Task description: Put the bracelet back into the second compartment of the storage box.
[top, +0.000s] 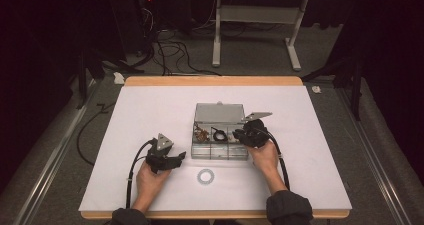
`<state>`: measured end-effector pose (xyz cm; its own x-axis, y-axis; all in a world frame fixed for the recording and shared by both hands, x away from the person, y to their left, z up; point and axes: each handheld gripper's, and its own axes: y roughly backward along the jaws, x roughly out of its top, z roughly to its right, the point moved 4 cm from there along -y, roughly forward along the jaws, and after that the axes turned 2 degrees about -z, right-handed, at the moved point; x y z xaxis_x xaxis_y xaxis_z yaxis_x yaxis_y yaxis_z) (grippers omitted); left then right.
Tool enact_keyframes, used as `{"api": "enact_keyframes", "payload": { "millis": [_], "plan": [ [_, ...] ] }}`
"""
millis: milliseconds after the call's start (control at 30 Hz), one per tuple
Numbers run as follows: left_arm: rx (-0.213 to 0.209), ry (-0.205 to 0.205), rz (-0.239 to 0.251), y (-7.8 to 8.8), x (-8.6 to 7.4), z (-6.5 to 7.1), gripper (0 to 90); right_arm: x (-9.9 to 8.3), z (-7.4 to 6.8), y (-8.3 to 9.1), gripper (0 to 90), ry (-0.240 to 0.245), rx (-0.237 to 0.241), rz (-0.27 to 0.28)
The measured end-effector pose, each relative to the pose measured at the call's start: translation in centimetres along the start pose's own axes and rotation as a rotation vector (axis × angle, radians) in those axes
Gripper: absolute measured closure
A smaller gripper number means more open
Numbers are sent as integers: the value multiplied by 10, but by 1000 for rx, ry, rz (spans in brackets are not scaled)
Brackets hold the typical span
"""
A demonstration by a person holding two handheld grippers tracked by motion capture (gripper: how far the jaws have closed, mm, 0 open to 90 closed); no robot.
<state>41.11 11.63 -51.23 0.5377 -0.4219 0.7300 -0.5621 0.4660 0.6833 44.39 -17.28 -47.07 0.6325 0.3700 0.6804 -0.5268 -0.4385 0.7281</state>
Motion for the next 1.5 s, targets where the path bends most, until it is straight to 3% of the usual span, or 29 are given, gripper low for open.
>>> {"api": "enact_keyframes", "payload": {
  "millis": [433,767,1067,1200,1400,1500],
  "plan": [
    [1,-1,0,0,0,0,365,-17,13,29,806,-27,-14,75],
    [1,-2,0,0,0,0,365,-40,27,47,759,-66,-35,122],
    [1,-2,-1,0,0,0,365,-65,36,52,705,-76,-100,106],
    [0,0,-1,0,0,0,365,-83,41,49,658,-84,-158,68],
    [2,-5,-3,0,0,0,365,-100,55,52,557,-141,-237,66],
    [-2,1,-5,0,1,0,357,-100,53,49,535,-120,-263,43]
  ]
}}
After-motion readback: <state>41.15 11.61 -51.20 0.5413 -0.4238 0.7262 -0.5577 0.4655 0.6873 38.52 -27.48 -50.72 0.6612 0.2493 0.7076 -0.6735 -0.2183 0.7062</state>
